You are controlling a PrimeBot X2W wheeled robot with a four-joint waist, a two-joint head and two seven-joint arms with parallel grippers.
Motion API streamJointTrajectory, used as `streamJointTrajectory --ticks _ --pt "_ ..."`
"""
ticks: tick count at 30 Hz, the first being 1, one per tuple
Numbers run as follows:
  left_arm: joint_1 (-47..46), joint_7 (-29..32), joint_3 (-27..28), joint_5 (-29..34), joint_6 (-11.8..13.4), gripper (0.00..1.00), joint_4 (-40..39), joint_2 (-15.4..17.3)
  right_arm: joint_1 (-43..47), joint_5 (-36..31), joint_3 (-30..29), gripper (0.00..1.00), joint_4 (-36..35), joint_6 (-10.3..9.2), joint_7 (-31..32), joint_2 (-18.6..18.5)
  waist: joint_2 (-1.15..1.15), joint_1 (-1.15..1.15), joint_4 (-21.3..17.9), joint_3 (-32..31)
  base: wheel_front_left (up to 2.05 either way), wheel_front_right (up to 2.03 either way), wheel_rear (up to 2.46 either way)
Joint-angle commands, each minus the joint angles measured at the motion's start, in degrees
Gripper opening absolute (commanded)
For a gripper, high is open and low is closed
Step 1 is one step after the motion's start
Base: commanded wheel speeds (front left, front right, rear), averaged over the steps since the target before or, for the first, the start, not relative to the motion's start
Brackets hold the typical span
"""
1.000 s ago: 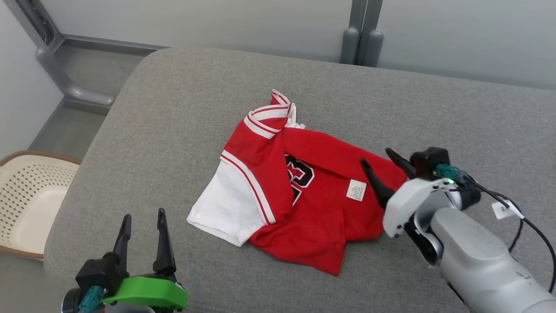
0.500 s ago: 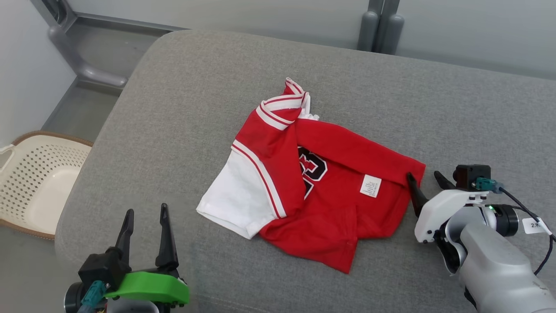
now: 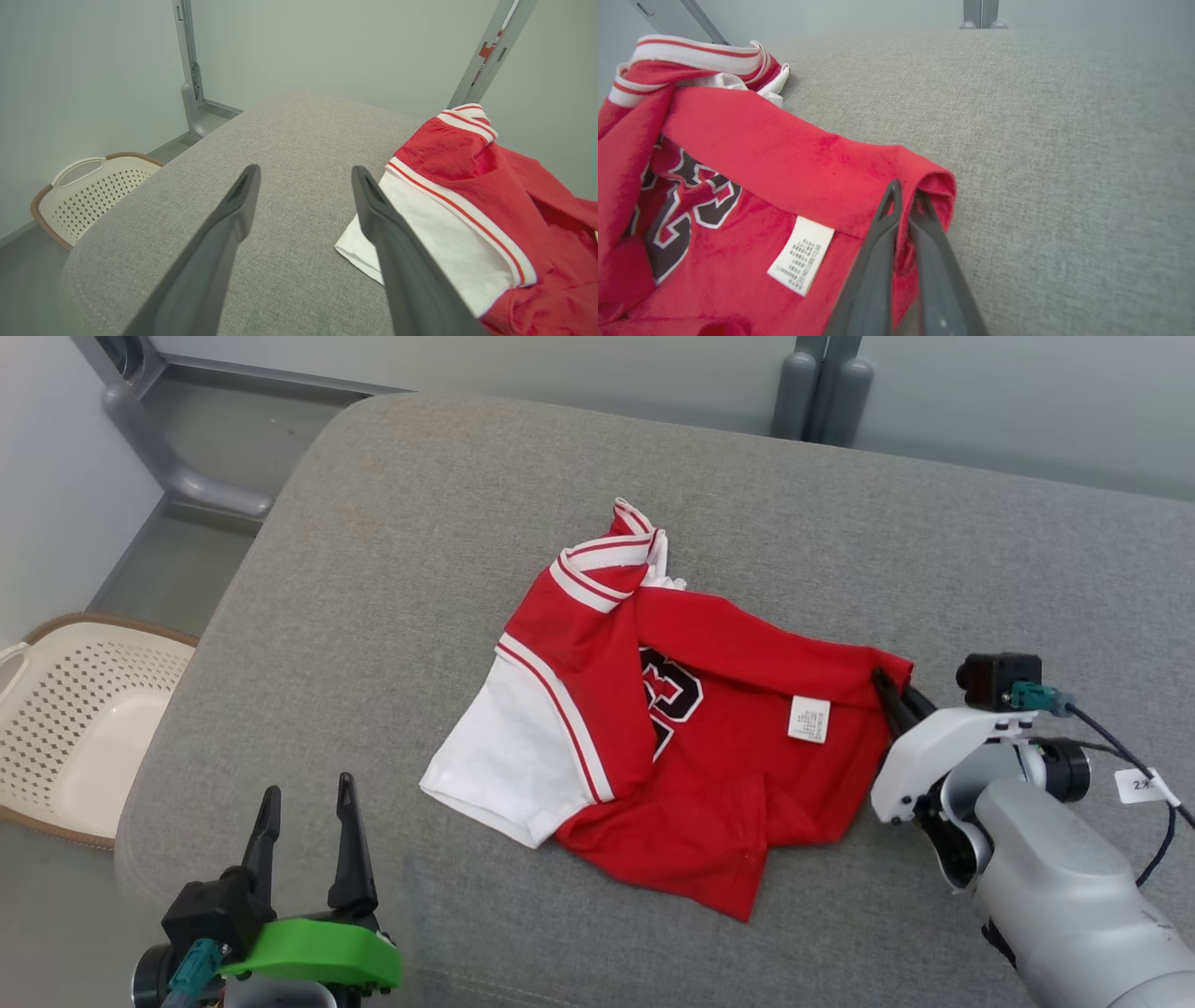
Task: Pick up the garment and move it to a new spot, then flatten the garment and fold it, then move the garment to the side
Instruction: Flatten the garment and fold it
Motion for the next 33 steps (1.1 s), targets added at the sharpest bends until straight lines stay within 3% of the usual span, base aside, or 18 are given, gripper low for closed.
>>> streamJointTrajectory --ticks 1,19,27,33 --pt "-0.3 0.0 0.2 -0.1 0.1 1.00 -0.1 0.1 -0.9 -0.4 0.1 0.00 -1.1 0.00 -0.7 -1.1 0.00 0.00 -0.8 -0.3 0.00 0.00 0.00" --pt "2.5 0.0 -0.5 -0.2 0.6 1.00 -0.2 0.1 -2.4 -8.6 -4.5 0.00 -25.0 0.00 0.1 -10.5 0.00 0.00 -6.4 -4.1 0.00 0.00 0.00" --pt "3.1 0.0 -0.9 -0.6 0.6 1.00 -0.4 0.1 2.5 -13.2 -12.9 0.00 -37.4 0.00 6.4 -9.4 0.00 0.00 -6.5 -4.6 0.00 0.00 0.00" --pt "0.9 0.0 -2.2 -1.3 0.3 1.00 -0.6 0.1 3.4 -17.7 -18.6 0.00 -36.0 0.00 11.0 -8.0 0.00 0.00 -5.0 -1.7 0.00 0.00 0.00"
